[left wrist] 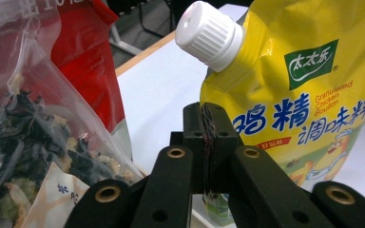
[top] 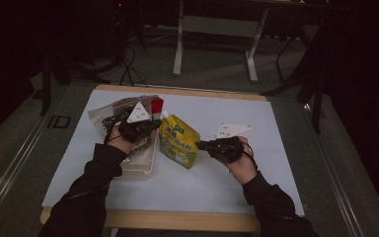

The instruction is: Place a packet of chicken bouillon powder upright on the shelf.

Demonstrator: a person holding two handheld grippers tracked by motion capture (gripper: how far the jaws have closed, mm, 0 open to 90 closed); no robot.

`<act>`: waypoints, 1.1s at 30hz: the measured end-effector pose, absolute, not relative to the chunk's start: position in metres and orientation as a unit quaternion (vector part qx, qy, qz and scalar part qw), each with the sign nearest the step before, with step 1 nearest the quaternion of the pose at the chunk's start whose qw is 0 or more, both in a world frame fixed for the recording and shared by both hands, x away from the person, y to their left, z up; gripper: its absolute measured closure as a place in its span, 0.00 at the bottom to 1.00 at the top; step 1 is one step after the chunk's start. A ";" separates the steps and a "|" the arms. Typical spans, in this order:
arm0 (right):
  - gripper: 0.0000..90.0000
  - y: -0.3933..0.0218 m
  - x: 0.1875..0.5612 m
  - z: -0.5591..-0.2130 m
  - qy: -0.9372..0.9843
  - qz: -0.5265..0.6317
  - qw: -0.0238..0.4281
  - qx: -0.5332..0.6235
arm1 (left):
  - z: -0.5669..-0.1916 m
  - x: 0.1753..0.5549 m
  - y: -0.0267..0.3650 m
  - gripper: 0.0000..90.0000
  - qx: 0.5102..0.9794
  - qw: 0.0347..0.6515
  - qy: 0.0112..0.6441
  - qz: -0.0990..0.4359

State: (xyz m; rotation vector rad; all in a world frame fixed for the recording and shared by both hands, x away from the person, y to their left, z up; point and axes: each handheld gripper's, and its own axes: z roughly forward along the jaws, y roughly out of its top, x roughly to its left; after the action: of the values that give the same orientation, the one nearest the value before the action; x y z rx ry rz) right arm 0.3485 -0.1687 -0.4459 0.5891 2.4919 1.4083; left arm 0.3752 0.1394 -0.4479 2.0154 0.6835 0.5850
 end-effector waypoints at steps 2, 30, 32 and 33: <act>0.94 -0.169 0.349 -0.446 0.846 0.482 0.106 0.201 | -0.449 0.375 0.140 1.00 0.815 0.451 0.274 0.240; 1.00 -0.148 0.361 -0.434 0.853 0.464 0.112 0.209 | -0.434 0.359 0.151 0.93 0.800 0.493 0.275 0.203; 1.00 -0.152 0.359 -0.428 0.852 0.470 0.115 0.202 | -0.430 0.356 0.152 0.82 0.797 0.499 0.275 0.202; 1.00 -0.154 0.358 -0.425 0.850 0.473 0.119 0.201 | -0.428 0.354 0.152 0.78 0.798 0.501 0.271 0.199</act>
State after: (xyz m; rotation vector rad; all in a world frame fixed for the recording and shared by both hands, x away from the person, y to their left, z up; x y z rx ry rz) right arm 0.3585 -0.1539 -0.4249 0.5879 2.4838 1.3822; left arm 0.3535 0.1516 -0.4282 1.9288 0.6551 0.4816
